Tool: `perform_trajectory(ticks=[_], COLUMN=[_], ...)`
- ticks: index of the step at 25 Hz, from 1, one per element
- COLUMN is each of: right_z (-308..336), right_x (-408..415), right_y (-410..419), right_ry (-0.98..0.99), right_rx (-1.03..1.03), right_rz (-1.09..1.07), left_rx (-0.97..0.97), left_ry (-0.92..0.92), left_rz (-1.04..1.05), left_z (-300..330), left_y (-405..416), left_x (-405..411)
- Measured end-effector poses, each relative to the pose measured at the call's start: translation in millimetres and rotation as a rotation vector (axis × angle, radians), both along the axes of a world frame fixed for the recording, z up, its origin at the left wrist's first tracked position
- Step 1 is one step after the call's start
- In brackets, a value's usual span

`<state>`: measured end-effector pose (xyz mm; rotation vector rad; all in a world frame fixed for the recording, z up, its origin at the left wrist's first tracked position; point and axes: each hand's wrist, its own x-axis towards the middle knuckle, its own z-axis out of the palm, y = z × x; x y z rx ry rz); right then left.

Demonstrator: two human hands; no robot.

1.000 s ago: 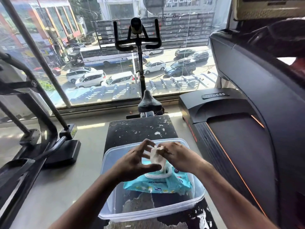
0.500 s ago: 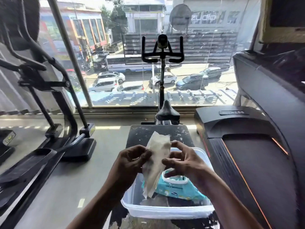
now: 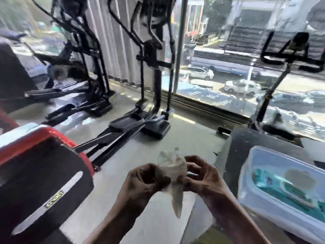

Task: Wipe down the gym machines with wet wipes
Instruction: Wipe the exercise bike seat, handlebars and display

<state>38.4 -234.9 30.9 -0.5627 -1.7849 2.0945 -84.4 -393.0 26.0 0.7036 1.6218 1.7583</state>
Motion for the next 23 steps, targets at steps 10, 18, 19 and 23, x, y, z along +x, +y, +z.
perform_trajectory(ticks=[10, 18, 19, 23], right_z=[-5.5, -38.6, -42.8, -46.8], right_x=[-188.9, -320.2, -338.7, -409.9], right_y=[-326.6, -501.9, -523.2, -607.6], right_ry=[0.02, 0.045, 0.058, 0.043], right_rx=[0.037, -0.1, -0.121, -0.142], right_rz=[0.416, 0.762, 0.804, 0.852], left_rx=[-0.037, -0.031, -0.038, -0.085], left_ry=[-0.068, -0.058, -0.061, -0.055], left_rz=[0.42, 0.851, 0.883, 0.943], left_z=[9.4, -18.2, -21.1, -20.6], left_y=[-370.2, -543.0, -564.0, -643.5], left_x=[-104.0, -176.7, -188.8, -237.6])
